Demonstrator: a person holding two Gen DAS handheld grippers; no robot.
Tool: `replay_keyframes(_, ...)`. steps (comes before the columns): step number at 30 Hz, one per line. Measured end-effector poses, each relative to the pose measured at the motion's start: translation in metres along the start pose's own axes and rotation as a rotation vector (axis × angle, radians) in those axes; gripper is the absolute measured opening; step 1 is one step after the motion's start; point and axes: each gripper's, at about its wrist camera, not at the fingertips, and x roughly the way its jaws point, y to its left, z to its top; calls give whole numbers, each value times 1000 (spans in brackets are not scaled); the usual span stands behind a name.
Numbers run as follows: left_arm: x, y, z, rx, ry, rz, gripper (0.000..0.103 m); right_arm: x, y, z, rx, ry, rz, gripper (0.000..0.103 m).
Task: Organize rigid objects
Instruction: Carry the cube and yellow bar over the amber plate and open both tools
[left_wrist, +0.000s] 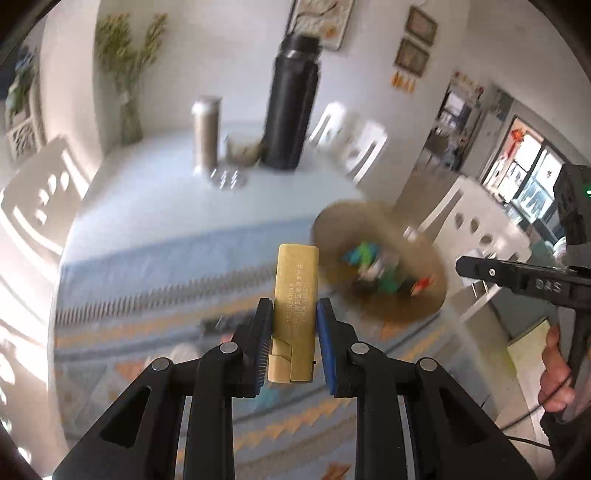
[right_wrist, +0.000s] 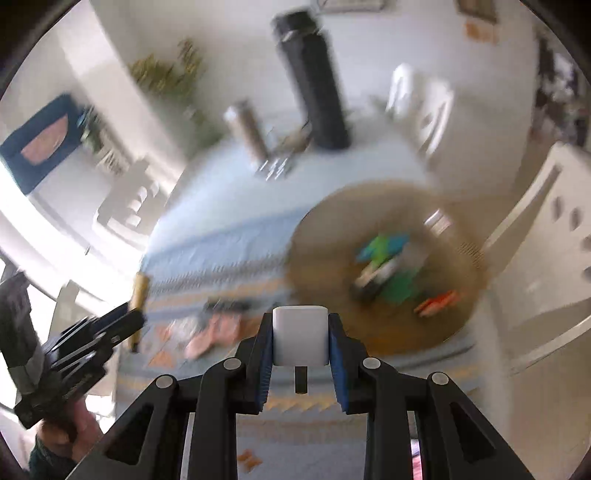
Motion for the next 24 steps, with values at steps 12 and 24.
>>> replay_keyframes(12, 87, -94, 52, 45, 13, -64, 21, 15, -86, 64, -4, -36, -116, 27)
replay_keyframes(24, 180, -129, 18, -15, 194, -58, 21, 94, -146, 54, -10, 133, -114, 26)
